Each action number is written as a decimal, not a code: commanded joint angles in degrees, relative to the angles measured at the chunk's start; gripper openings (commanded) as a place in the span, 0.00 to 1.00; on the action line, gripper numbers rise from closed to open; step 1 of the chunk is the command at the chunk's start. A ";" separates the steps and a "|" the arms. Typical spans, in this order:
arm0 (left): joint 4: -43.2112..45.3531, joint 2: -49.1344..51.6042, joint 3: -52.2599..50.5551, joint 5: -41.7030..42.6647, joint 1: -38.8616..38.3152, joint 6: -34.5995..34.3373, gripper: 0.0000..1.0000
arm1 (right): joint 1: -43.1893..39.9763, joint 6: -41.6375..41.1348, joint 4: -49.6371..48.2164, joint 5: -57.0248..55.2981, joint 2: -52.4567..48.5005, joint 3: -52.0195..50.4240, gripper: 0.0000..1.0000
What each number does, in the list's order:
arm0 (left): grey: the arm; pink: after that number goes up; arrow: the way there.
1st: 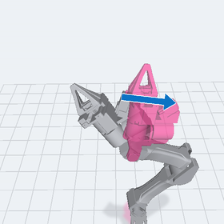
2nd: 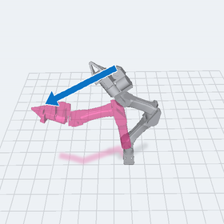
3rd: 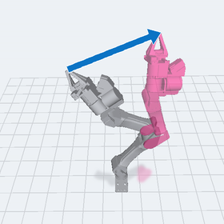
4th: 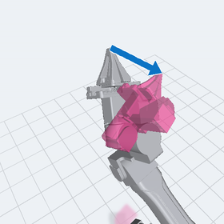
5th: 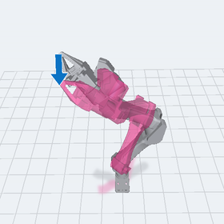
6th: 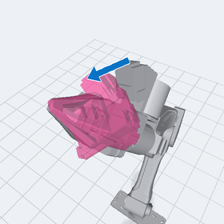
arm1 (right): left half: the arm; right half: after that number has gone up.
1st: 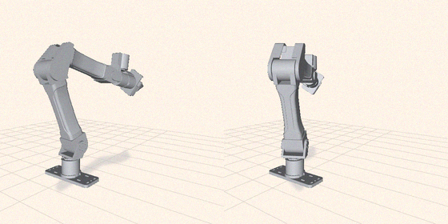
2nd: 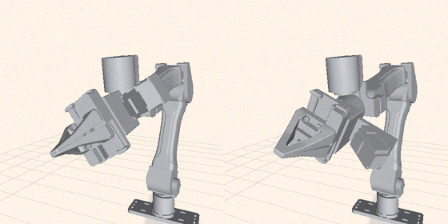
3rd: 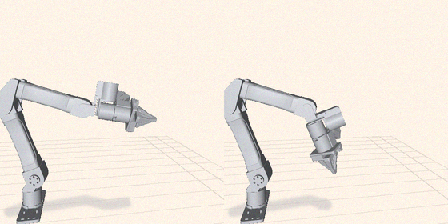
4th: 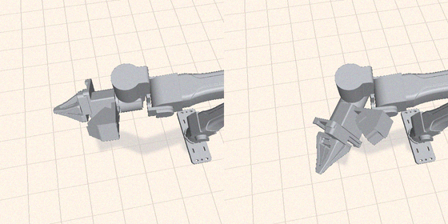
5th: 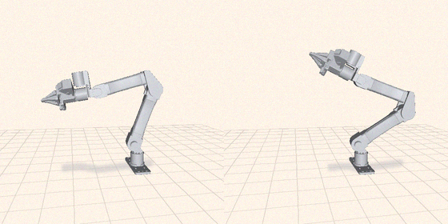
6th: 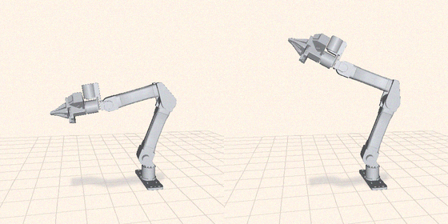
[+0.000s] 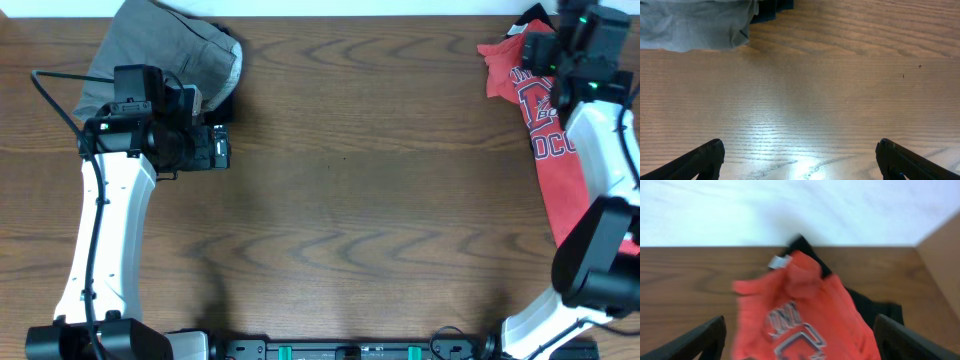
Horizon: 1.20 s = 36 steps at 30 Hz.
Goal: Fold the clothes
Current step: 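Grasp the orange T-shirt edge with the right gripper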
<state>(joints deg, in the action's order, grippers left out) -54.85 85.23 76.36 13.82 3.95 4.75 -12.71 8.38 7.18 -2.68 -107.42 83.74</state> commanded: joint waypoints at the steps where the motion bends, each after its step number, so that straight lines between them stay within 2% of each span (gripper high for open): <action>1: 0.07 0.33 1.22 0.76 -0.17 0.55 0.98 | -3.61 -1.86 -0.90 3.82 -5.25 0.61 0.89; 7: 0.07 0.33 1.22 0.76 -0.17 0.55 0.98 | -9.31 -2.60 -1.07 8.41 -11.74 0.61 0.79; 11: 0.07 0.33 1.22 0.76 -0.17 0.52 0.98 | -11.52 -2.56 0.48 9.40 -14.12 0.61 0.76; 22: 0.04 0.33 1.22 0.76 -0.17 0.52 0.98 | -12.48 -1.01 1.62 8.92 -18.32 0.59 0.70; 36: 0.04 0.35 1.11 0.76 -0.17 0.50 0.98 | -13.77 -1.05 1.46 5.90 -18.93 0.59 0.48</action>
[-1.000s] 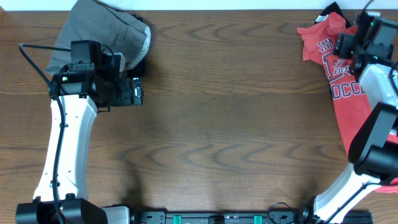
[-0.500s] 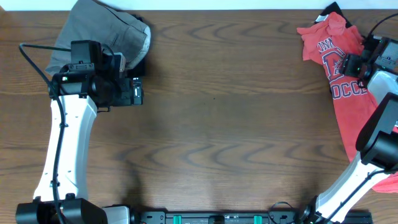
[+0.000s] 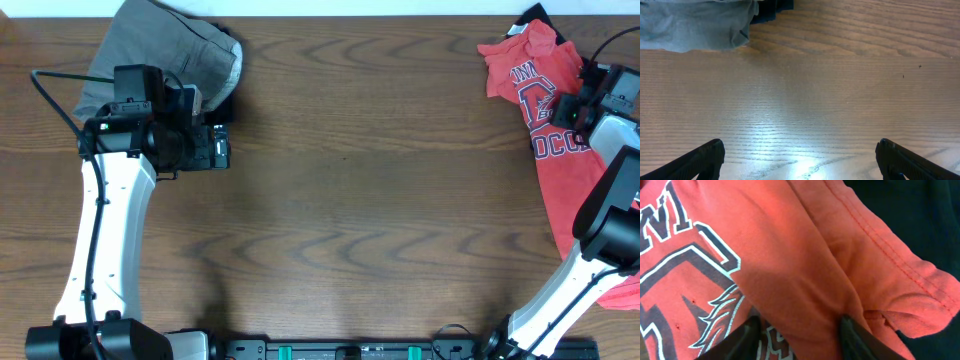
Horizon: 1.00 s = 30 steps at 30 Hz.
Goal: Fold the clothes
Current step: 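Grasp the orange T-shirt edge with the right gripper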
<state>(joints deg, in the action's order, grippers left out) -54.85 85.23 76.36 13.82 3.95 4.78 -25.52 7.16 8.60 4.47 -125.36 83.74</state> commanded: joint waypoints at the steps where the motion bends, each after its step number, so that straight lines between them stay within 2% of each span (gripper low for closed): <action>1: 0.07 0.35 1.11 0.76 -0.17 0.50 0.98 | -1.09 0.17 0.04 -1.25 -0.98 0.59 0.46; 11: 0.04 0.35 1.11 0.79 -0.17 0.48 0.98 | -1.97 0.17 0.02 -1.25 -0.98 0.59 0.25; 14: 0.04 0.35 1.11 0.76 -0.17 0.48 0.98 | -1.99 0.17 0.02 -1.25 -0.98 0.59 0.16; 17: 0.04 0.35 1.11 0.76 -0.17 0.48 0.98 | -1.95 0.17 0.15 -1.22 -0.96 0.61 0.01; 24: 0.76 0.35 1.11 0.76 -0.17 0.50 0.98 | -1.44 -0.26 2.71 -0.02 1.38 0.61 0.01; 30: 2.01 0.33 1.14 0.76 -0.17 0.50 0.98 | 0.13 -0.24 7.21 0.79 7.87 0.61 0.01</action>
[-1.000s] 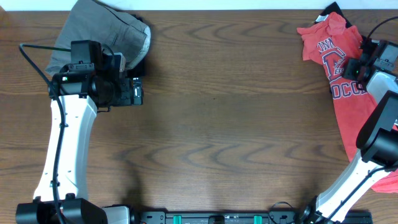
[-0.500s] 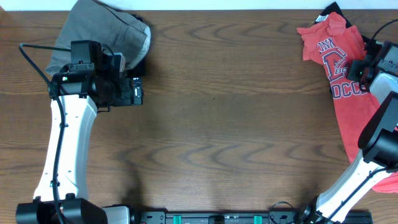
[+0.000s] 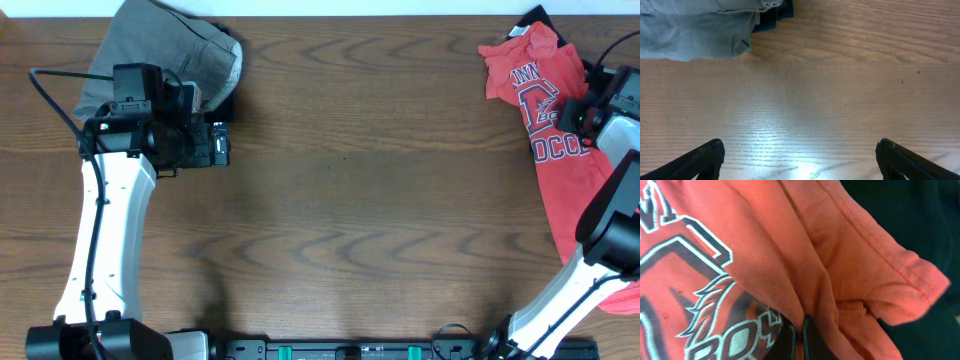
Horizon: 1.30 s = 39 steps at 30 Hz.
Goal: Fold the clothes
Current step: 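Grasp the orange T-shirt edge with the right gripper, then drag the orange T-shirt leftward to the table center with the right gripper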
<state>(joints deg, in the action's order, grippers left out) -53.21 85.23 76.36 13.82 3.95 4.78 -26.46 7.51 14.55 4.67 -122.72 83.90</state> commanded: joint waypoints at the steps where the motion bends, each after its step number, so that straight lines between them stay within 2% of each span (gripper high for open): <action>1: 0.57 0.31 1.14 0.76 -0.17 0.50 0.98 | 1.51 -0.57 2.62 1.49 6.73 0.46 0.01; 12: 0.85 0.26 1.14 0.74 -0.17 0.55 0.98 | 11.54 -0.61 16.61 11.91 16.35 0.46 0.01; 18: 1.22 0.26 1.14 0.72 -0.15 0.57 0.98 | 22.64 -0.63 23.06 16.83 16.55 0.46 0.01; 31: 1.20 0.26 1.14 0.70 -0.11 0.55 0.98 | 53.81 -0.83 30.03 16.81 16.55 0.46 0.01; 35: 1.20 0.26 1.14 0.72 -0.11 0.55 0.98 | 60.06 -0.76 32.81 17.42 16.55 0.46 0.07; 39: 1.22 0.28 1.14 0.70 -0.11 0.55 0.98 | 63.45 -0.55 35.87 19.43 16.55 0.46 0.07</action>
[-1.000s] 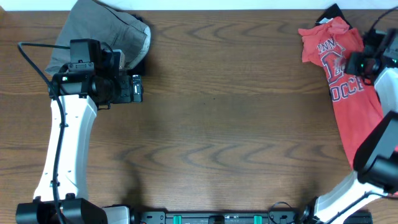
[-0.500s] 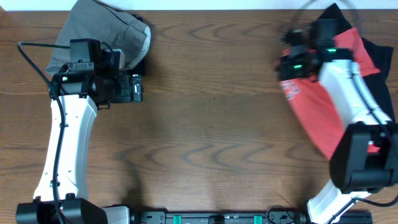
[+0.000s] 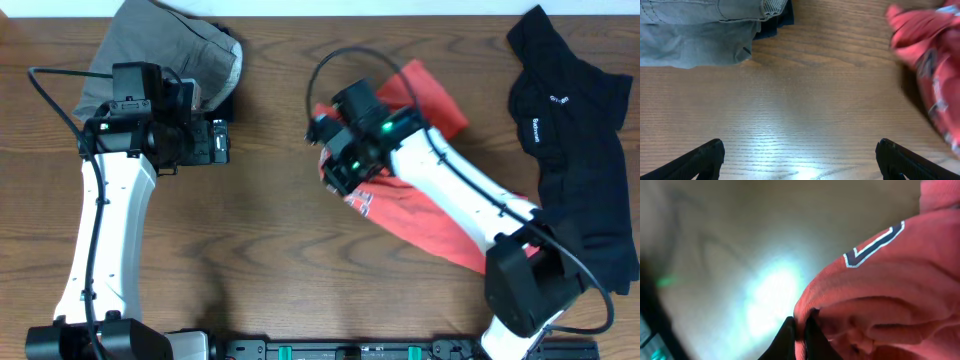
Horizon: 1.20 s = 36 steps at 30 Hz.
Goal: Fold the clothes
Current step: 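Drag the orange T-shirt leftward to the table center with the right gripper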
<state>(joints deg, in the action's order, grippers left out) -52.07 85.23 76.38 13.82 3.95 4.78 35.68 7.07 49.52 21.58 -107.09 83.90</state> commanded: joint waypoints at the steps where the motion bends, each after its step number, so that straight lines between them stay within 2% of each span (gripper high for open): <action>1: 0.09 0.28 1.11 0.72 -0.11 0.55 0.98 | 1.77 -0.09 1.62 3.04 0.92 0.46 0.07; 4: 0.09 0.28 1.11 0.72 -0.11 0.55 0.98 | 1.99 1.27 3.69 5.38 1.14 0.48 0.08; 7: 0.31 0.28 1.11 0.72 -0.11 0.55 0.98 | 1.77 4.87 5.79 11.74 2.16 0.48 0.14; 8: 0.44 0.28 1.11 0.72 -0.11 0.55 0.98 | 1.77 6.49 6.58 13.60 2.62 0.48 0.19; 11: 1.20 0.28 1.11 0.72 -0.11 0.55 0.98 | 1.86 11.17 9.84 16.39 5.03 0.48 0.50; 13: 1.79 0.28 1.11 0.76 -0.13 0.55 0.98 | 1.75 11.82 11.37 15.08 7.37 0.48 0.59; 15: 2.49 0.28 1.11 0.83 -0.22 0.55 0.98 | 0.59 9.33 11.26 11.21 10.25 0.48 0.63; 18: 3.65 0.35 1.11 2.54 -1.20 1.07 0.98 | -3.32 -0.72 8.59 0.55 14.36 0.48 0.69; 21: 4.90 0.59 1.09 3.15 -3.43 1.25 0.98 | -8.61 -7.39 5.62 -6.45 17.11 0.48 0.77; 30: 8.87 7.04 1.09 3.34 -16.96 4.76 0.98 | -27.65 -12.74 0.52 -8.11 17.00 0.46 0.78; 36: 15.52 13.88 1.09 3.72 -25.49 5.11 0.98 | -35.43 -13.27 -0.02 -8.11 14.36 0.46 0.79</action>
<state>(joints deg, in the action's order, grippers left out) -38.20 96.90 76.44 16.62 -18.70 8.86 2.55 -4.40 49.69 13.96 -90.94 83.94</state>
